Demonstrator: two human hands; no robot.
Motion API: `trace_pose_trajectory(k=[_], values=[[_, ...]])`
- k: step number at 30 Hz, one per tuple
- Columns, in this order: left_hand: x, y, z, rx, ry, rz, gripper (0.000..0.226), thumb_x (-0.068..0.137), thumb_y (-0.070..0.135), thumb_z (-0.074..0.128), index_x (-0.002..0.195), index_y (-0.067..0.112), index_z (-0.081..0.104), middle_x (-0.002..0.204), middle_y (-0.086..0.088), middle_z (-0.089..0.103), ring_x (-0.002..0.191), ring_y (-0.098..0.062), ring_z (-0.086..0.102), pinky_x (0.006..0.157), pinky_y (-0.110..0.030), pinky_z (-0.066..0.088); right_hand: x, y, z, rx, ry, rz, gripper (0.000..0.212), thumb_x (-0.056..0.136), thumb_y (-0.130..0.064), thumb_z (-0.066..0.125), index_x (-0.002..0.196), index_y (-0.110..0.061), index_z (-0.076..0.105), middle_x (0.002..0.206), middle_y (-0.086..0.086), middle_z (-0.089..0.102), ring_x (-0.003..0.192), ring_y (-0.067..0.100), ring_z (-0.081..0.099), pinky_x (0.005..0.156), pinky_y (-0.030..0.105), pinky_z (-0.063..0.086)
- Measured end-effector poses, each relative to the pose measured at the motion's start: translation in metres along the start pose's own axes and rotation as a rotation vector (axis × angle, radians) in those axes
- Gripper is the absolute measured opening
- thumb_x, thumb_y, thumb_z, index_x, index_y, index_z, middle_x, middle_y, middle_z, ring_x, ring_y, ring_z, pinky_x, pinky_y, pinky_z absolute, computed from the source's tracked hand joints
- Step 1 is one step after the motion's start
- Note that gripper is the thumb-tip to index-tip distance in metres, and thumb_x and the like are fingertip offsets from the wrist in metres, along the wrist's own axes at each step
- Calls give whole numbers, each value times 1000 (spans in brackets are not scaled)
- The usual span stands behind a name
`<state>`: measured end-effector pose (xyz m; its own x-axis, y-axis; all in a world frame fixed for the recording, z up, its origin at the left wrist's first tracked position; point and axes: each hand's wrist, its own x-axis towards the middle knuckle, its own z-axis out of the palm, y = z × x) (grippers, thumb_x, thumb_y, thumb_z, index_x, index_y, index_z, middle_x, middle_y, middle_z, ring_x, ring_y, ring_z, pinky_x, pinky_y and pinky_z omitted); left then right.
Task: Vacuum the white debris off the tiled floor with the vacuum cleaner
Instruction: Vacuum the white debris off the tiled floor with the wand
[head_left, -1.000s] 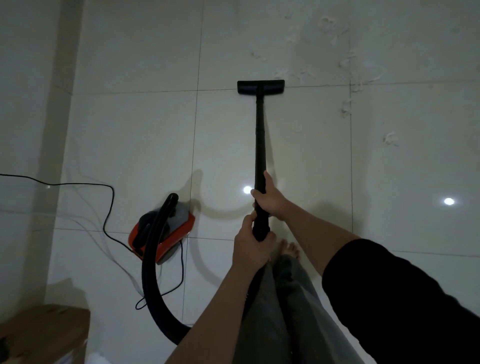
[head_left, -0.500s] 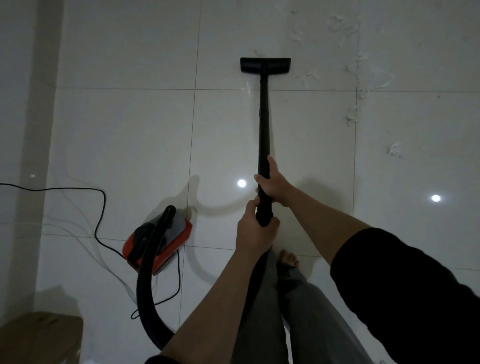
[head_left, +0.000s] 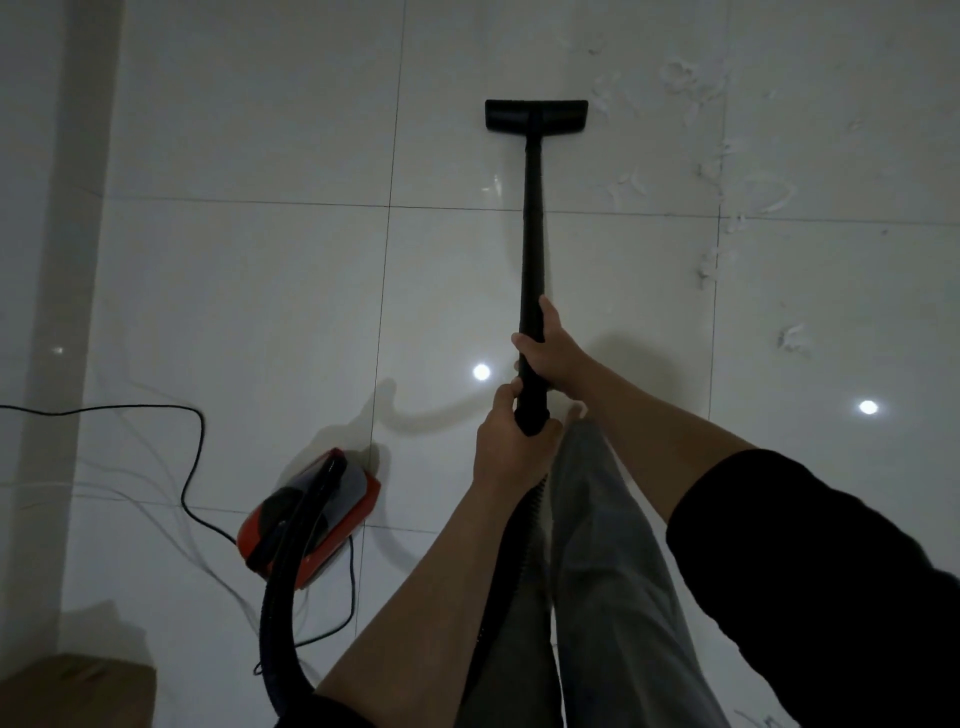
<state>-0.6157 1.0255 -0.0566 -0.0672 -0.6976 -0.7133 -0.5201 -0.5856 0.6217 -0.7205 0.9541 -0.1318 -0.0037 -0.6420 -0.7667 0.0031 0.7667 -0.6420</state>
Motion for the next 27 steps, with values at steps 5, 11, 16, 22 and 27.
trace_pose_trajectory(k=[5, 11, 16, 22, 27], values=[[18, 38, 5, -17, -4, -19, 49, 84, 18, 62, 130, 19, 43, 100, -10, 66, 73, -25, 65, 59, -29, 53, 15, -30, -24, -18, -20, 21, 81, 100, -13, 47, 155, -26, -10, 82, 9, 58, 67, 18, 59, 65, 32, 55], [55, 83, 9, -12, -6, -33, 50, 83, 17, 62, 129, 21, 42, 92, -13, 68, 61, -22, 63, 58, -31, 52, 45, -70, -55, -31, -24, 27, 81, 100, -15, 48, 155, -27, -10, 79, 9, 59, 67, 18, 60, 68, 35, 55], [85, 113, 12, -20, -13, -39, 49, 82, 17, 61, 127, 24, 42, 82, -8, 67, 56, -20, 61, 55, -30, 49, 70, -98, -77, -38, -24, 23, 82, 100, -14, 48, 155, -26, -11, 77, 9, 58, 65, 17, 59, 62, 30, 53], [117, 136, 10, -11, -5, -40, 53, 75, 25, 60, 126, 27, 44, 77, -1, 67, 65, -22, 64, 73, -45, 54, 100, -122, -89, -57, -22, 15, 82, 99, -13, 47, 154, -26, -12, 78, 9, 58, 64, 17, 59, 61, 29, 52], [142, 157, 0, -40, -40, -51, 46, 82, 14, 57, 125, 25, 44, 80, -6, 66, 55, -17, 60, 51, -28, 49, 126, -143, -94, -72, -12, 19, 82, 100, -15, 48, 154, -27, -13, 77, 10, 60, 66, 20, 61, 70, 36, 55]])
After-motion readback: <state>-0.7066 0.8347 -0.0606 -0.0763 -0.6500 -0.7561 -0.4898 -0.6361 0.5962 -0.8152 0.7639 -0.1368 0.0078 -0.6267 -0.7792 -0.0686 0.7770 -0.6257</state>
